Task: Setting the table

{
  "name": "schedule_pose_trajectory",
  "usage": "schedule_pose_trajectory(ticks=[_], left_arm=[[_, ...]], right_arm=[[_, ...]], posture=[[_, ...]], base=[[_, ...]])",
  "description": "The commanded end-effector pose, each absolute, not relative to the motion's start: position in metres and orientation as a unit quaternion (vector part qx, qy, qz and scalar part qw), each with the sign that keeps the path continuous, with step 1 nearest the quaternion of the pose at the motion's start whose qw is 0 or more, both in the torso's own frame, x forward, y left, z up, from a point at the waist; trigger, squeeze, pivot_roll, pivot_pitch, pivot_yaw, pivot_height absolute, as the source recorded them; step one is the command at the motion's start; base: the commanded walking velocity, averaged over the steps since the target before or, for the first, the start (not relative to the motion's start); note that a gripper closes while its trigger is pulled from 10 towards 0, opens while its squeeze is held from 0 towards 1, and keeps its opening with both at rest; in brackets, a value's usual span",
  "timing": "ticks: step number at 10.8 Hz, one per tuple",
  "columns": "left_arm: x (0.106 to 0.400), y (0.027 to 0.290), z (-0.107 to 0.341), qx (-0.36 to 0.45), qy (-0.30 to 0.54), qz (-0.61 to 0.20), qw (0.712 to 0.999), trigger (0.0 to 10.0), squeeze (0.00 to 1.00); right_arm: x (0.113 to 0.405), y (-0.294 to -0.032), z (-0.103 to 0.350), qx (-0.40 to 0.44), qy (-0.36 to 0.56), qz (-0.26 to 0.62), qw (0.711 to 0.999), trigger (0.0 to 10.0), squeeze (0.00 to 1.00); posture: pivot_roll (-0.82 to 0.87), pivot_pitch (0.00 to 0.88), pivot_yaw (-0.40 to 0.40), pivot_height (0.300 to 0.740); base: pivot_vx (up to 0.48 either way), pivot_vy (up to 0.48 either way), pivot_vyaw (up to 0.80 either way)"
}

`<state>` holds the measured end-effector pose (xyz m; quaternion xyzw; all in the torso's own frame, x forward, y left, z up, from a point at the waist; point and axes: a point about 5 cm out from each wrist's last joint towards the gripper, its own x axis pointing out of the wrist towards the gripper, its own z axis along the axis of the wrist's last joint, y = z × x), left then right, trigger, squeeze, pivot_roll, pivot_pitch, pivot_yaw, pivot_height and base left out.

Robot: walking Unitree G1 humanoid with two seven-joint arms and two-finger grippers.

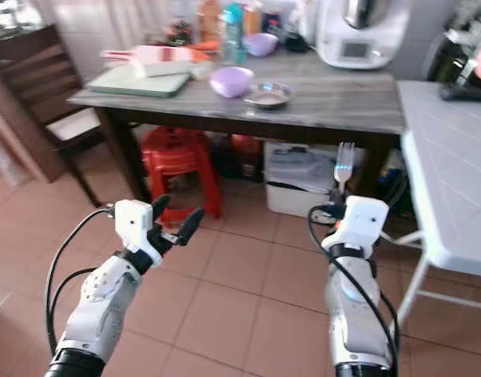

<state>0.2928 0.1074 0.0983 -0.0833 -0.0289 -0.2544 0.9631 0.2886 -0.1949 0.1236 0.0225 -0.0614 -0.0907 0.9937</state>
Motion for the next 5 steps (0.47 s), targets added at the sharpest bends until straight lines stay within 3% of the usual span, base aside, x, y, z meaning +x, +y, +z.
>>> schedule_pose_trajectory(ticks=[1,3,5], left_arm=[[0.293,0.103,0.101,-0.079,-0.031,-0.262,0.961,10.0,0.00],[0.295,0.105,0.101,-0.066,-0.036,-0.248,0.966,10.0,0.00],[0.298,0.126,0.098,-0.038,-0.033,-0.201,0.978,10.0,0.00]], right_arm=[[0.290,-0.198,0.127,0.018,-0.069,-0.092,0.993,10.0,0.00],[0.289,-0.198,0.128,0.016,-0.071,-0.092,0.993,10.0,0.00],[0.281,-0.198,0.128,0.018,-0.074,-0.094,0.993,10.0,0.00]], posture=[[0.01,0.000,0.051,0.740],[0.00,0.000,0.052,0.740],[0.00,0.000,0.050,0.740]], base=[[0.322,0.000,0.00],[0.315,0.000,0.68],[0.289,0.000,0.00]])
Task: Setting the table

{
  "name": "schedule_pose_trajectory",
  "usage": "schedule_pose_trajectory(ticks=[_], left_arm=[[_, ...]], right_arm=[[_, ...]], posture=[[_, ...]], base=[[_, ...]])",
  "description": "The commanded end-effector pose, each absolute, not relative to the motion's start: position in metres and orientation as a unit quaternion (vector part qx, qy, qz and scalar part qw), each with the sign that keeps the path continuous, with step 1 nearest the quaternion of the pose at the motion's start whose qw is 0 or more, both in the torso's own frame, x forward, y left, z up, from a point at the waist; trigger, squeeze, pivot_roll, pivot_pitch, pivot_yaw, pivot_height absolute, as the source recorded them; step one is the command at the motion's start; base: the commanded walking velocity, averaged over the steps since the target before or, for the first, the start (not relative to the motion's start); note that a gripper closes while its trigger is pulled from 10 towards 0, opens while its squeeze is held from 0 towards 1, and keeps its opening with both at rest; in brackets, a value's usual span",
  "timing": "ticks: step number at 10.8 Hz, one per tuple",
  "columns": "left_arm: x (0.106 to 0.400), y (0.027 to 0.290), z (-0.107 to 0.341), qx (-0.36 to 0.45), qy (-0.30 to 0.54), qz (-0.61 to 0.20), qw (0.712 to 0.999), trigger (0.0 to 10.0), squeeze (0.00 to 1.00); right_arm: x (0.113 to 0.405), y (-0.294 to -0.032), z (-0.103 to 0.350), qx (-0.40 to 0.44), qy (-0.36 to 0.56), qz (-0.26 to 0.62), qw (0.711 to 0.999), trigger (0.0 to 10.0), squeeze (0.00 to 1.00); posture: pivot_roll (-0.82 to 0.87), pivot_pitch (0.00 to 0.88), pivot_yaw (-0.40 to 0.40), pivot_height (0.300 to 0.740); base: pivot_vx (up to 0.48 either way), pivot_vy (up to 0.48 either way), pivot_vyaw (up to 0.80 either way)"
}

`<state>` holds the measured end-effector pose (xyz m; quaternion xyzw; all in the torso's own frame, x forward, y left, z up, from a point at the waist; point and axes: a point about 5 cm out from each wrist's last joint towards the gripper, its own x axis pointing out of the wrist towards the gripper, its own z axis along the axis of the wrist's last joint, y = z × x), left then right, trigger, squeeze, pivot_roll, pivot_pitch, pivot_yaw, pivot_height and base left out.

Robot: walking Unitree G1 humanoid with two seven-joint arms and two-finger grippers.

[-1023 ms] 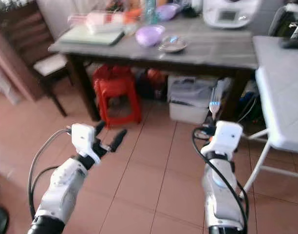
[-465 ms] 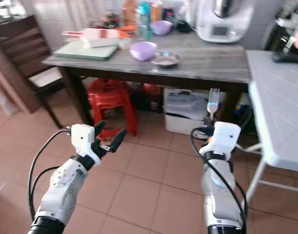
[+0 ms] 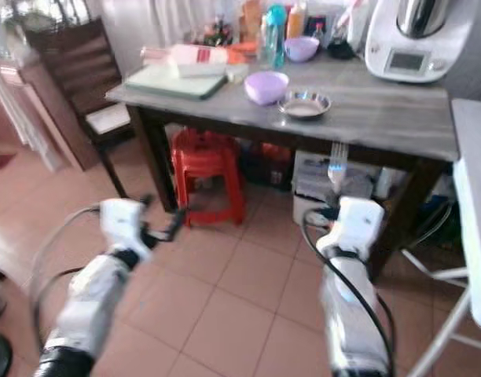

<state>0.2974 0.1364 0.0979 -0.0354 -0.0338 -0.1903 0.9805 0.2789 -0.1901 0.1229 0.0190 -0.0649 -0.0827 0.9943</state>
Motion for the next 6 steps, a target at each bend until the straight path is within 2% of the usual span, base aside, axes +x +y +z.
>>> schedule_pose_trajectory(ticks=[1,4,6], left_arm=[[0.295,0.137,0.094,-0.024,-0.026,-0.186,0.982,10.0,0.00],[0.284,0.159,0.085,-0.007,-0.014,-0.154,0.988,10.0,0.00],[0.280,0.159,0.082,-0.008,-0.009,-0.154,0.988,10.0,0.00]], right_arm=[[0.273,-0.194,0.129,0.006,-0.075,-0.086,0.993,10.0,0.00],[0.236,-0.187,0.133,-0.035,-0.078,-0.052,0.995,10.0,0.00],[0.227,-0.187,0.129,-0.030,-0.070,-0.065,0.995,10.0,0.00]], posture=[[0.00,0.000,0.050,0.740],[0.00,0.000,0.058,0.740],[0.00,0.000,0.065,0.740]], base=[[0.281,0.000,0.00],[0.258,0.000,0.00],[0.253,0.000,0.00]])
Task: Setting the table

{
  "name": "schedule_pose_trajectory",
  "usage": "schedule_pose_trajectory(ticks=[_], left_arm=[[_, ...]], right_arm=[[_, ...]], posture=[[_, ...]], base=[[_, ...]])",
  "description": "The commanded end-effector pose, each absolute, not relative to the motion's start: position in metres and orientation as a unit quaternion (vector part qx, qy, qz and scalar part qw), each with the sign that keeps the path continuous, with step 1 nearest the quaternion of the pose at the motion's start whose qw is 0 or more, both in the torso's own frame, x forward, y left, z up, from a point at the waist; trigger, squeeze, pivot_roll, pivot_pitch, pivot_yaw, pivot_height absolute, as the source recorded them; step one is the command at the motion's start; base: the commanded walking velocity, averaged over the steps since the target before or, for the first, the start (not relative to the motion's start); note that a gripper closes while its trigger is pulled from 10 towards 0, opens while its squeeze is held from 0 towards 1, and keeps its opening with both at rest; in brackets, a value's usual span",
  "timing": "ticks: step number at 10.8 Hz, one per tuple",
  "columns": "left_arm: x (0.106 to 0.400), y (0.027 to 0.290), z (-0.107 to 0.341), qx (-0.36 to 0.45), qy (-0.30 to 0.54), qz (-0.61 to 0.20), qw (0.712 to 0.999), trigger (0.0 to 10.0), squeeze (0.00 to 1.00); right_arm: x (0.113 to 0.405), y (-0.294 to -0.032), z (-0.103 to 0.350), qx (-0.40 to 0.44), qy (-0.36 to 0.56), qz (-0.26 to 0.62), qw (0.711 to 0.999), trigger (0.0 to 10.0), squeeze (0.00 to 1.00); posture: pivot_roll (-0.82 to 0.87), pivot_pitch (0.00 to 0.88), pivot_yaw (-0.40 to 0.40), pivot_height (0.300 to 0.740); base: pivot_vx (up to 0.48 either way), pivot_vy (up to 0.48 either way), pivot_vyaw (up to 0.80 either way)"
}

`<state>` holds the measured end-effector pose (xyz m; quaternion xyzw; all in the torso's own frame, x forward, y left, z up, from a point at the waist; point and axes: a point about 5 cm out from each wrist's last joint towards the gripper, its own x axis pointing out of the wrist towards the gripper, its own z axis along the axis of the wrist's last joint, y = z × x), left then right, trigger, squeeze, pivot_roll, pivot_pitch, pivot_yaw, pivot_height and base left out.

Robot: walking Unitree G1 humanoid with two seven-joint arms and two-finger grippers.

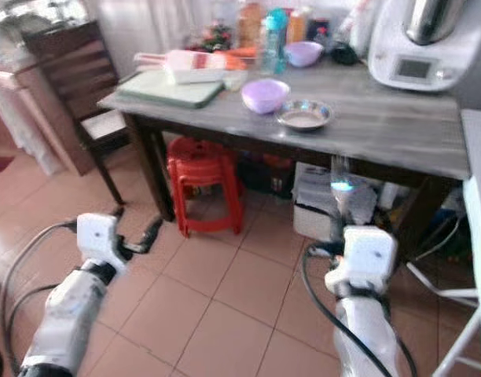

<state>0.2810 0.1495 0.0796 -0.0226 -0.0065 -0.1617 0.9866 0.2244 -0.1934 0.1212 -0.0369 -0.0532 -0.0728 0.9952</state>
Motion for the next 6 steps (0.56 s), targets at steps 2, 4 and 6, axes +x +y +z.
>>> schedule_pose_trajectory(ticks=[2,4,6], left_arm=[[0.281,0.150,0.082,-0.014,-0.008,-0.169,0.985,10.0,0.00],[0.281,0.149,0.083,-0.017,-0.010,-0.170,0.985,10.0,0.00],[0.279,0.146,0.083,-0.021,-0.010,-0.178,0.984,10.0,0.00]], right_arm=[[0.230,-0.182,0.131,-0.024,-0.068,-0.063,0.995,10.0,0.00],[0.230,-0.183,0.131,-0.024,-0.064,-0.062,0.996,10.0,0.00],[0.231,-0.182,0.131,-0.022,-0.062,-0.062,0.996,10.0,0.00]], posture=[[-0.01,0.000,0.067,0.740],[-0.01,0.000,0.065,0.740],[0.00,0.000,0.065,0.740]], base=[[0.257,0.000,0.00],[0.257,0.000,-0.56],[0.298,0.000,-0.42]])
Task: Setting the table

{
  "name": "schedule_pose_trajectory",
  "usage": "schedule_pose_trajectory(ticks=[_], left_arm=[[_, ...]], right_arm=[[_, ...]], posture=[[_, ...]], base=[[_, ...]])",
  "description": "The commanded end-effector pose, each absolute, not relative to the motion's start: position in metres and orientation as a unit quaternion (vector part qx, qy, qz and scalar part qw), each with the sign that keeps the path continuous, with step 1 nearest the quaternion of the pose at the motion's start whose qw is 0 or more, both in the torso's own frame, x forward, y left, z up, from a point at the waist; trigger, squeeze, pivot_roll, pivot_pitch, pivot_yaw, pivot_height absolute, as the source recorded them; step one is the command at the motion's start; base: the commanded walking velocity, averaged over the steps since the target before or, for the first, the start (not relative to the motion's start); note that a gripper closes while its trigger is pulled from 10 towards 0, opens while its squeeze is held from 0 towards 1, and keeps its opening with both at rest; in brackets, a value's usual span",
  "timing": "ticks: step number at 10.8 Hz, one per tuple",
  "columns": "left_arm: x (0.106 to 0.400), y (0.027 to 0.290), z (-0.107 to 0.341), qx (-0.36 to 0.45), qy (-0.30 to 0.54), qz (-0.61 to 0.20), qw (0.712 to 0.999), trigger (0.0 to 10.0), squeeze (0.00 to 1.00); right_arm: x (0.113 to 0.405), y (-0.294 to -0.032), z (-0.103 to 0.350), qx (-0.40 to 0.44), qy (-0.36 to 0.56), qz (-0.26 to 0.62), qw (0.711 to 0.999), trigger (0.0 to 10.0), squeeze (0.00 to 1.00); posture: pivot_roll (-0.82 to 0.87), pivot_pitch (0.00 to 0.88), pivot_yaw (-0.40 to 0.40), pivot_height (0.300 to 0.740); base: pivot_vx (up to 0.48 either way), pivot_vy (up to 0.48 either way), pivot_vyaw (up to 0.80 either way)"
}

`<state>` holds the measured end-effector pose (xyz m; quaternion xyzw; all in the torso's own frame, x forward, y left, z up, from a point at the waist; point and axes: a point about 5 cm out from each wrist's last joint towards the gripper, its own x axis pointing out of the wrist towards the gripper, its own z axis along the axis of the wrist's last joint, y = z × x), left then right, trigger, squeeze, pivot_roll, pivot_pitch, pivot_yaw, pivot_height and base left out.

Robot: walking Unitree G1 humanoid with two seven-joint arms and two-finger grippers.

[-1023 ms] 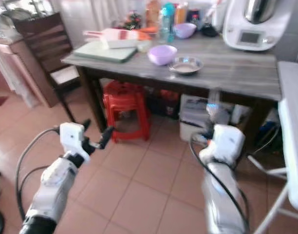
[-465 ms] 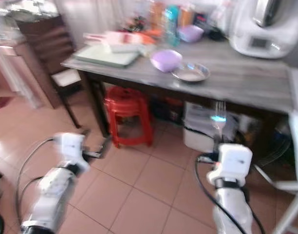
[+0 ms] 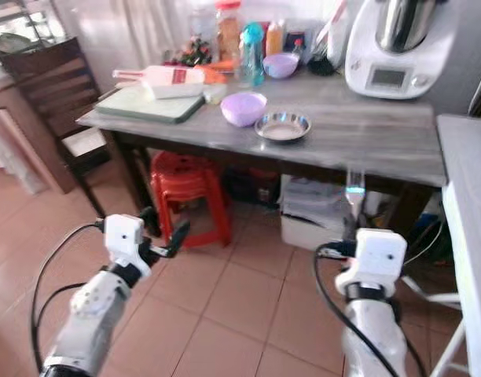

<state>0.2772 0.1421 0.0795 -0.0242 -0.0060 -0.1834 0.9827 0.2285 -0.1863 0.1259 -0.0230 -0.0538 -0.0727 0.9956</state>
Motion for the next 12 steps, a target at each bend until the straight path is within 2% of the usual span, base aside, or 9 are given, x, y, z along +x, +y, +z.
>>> schedule_pose_trajectory(ticks=[1,12], left_arm=[[0.2787,0.1456,0.0833,-0.023,-0.009,-0.180,0.983,10.0,0.00],[0.2818,0.1393,0.0850,-0.025,-0.011,-0.196,0.980,10.0,0.00]], right_arm=[[0.2310,-0.1802,0.1306,-0.022,-0.060,-0.060,0.996,10.0,0.00],[0.2352,-0.1795,0.1269,-0.019,-0.053,-0.059,0.997,10.0,0.00]], posture=[[0.00,0.000,0.065,0.740],[-0.01,0.000,0.066,0.740]], base=[[0.326,0.000,-0.42],[0.331,0.000,0.00]])
